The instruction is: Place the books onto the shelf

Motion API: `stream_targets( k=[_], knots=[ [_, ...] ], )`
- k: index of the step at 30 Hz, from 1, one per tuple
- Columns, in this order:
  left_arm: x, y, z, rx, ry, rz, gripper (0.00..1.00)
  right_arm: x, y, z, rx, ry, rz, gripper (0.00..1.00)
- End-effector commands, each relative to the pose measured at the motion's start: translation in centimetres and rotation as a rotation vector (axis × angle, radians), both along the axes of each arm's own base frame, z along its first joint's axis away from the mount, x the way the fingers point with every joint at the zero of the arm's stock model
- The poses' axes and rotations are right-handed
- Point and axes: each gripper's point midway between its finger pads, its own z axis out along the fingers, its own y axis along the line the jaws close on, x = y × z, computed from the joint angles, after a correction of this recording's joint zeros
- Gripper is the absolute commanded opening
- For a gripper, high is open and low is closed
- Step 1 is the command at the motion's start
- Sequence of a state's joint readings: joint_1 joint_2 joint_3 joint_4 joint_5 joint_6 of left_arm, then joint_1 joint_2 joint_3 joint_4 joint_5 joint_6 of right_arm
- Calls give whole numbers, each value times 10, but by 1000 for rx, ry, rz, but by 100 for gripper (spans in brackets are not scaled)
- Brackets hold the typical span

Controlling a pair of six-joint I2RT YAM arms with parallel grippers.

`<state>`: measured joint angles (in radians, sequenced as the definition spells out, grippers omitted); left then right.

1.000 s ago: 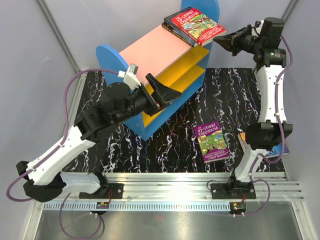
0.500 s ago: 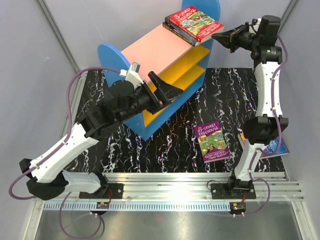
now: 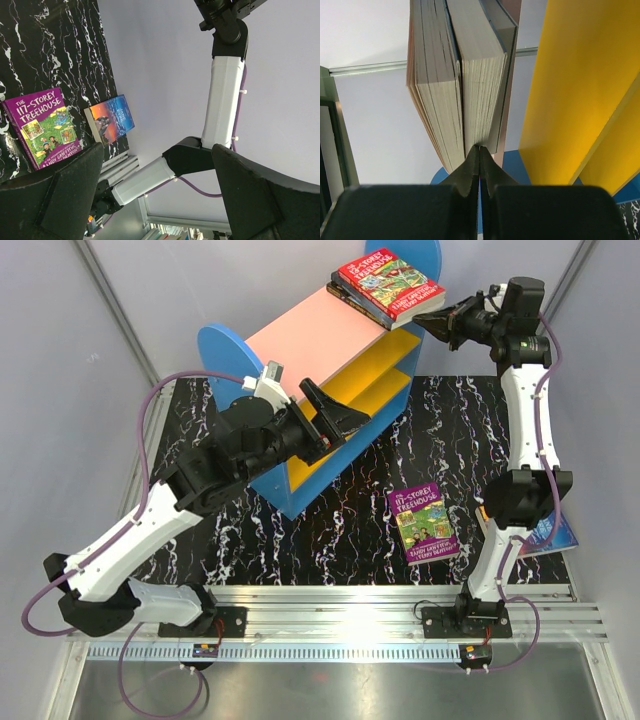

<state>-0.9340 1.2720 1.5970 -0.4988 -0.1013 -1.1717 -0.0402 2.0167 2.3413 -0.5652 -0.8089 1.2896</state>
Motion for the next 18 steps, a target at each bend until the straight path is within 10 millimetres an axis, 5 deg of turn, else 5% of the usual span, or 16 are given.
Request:
stream_targets(
  k=[1, 9, 14, 16, 17, 18],
  knots=[
    [9, -19, 1, -14, -16, -48, 92, -11, 9, 23, 3, -82, 42, 0],
    [10, -13, -1, -8, -16, -39, 92, -15, 9, 28, -3, -91, 51, 0],
    [8, -11, 4, 3, -38, -54, 93, -38, 4, 34, -41, -101, 79, 3],
    [6, -10, 3, 29, -52, -67, 93, -55, -11, 40, -87, -117, 36, 15],
    [4, -10, 3, 38, -58, -73, 92, -64, -18, 35, -127, -116, 20, 39],
    [4, -9, 0, 57, -57, -77, 92, -84, -31, 50, -154, -154, -24, 51]
  ],
)
